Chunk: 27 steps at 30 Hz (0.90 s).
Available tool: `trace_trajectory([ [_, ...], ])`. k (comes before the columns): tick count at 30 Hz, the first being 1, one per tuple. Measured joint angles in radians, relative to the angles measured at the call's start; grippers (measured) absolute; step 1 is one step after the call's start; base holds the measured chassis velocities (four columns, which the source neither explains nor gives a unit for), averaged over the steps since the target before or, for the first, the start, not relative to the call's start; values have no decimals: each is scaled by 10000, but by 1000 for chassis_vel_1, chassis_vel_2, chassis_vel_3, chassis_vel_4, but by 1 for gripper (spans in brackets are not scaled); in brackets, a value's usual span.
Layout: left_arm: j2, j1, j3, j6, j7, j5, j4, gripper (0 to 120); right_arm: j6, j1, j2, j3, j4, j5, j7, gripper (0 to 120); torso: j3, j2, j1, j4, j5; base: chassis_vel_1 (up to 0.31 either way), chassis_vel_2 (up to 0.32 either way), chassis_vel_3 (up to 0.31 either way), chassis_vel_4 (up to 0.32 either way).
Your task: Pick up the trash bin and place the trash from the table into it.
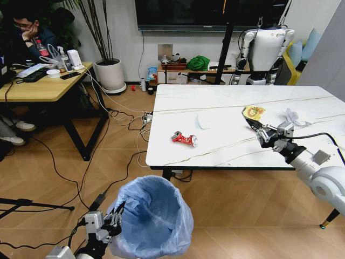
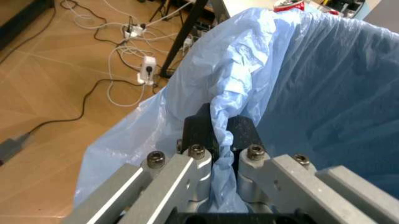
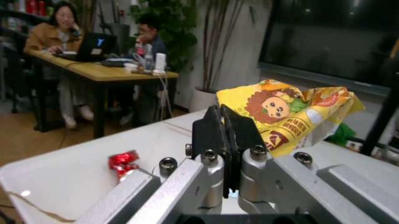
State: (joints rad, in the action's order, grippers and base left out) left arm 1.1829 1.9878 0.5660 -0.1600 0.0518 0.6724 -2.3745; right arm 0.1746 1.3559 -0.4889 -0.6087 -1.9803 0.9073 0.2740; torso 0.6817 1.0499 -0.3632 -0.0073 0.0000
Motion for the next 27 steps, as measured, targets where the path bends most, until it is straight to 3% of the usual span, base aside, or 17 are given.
trace_trajectory([
  [14,-654,-908,-584,-186,227,653,445,0,750,593,637,296,-1202,-64,205,0,0,0,-1,-2,-1,0,0,0,0],
  [27,-1086,-1835,-1075,-283,235,1143,889,0,1118,1540,155,29,-1688,-533,675,0,0,0,-1,-1,-2,0,0,0,0],
])
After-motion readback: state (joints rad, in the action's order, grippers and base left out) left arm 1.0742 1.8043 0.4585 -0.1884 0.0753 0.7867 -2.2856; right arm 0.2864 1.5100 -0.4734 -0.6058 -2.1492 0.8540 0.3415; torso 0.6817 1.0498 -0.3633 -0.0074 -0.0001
